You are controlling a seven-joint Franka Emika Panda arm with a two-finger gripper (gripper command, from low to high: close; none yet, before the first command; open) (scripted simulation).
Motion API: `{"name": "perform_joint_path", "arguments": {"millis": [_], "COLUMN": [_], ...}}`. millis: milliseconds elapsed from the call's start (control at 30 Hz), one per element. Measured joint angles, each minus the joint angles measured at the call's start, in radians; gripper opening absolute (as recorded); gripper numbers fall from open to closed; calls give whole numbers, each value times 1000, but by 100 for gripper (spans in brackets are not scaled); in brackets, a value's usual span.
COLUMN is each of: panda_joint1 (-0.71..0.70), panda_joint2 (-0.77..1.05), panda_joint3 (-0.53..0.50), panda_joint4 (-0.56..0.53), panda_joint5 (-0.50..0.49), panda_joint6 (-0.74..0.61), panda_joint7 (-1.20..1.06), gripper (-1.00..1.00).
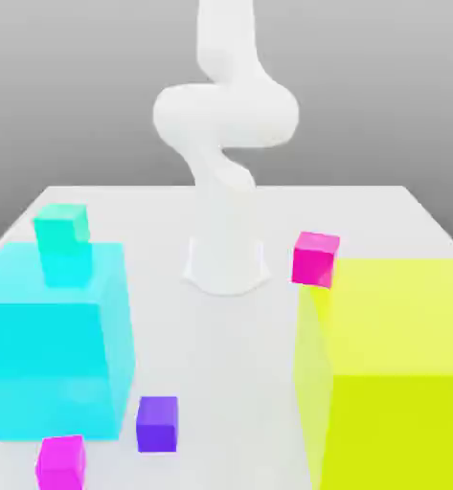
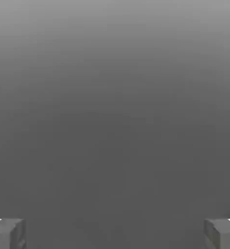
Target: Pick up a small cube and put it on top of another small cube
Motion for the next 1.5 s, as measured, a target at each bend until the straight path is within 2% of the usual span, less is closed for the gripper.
{"name": "perform_joint_path", "arguments": {"millis": [267,467,633,800,1000,1033,1267,1433,1500], "panda_joint1": [-63,-116,-156,-166,-158,-163,-163,-148,-148], "panda_joint2": [288,496,664,824,1037,1060,1059,899,854], "panda_joint3": [9,36,38,-10,-22,-17,-17,-37,-17], "panda_joint4": [-102,-178,-244,-310,-286,-282,-283,-313,-317], "panda_joint5": [130,164,121,-4,-11,-7,-9,-29,-1], "panda_joint6": [137,242,337,433,601,619,621,491,448], "panda_joint7": [300,564,835,1164,1211,1209,1211,1226,1181], "gripper": [0,0,0,0,0,-100,-100,-100,-100]}}
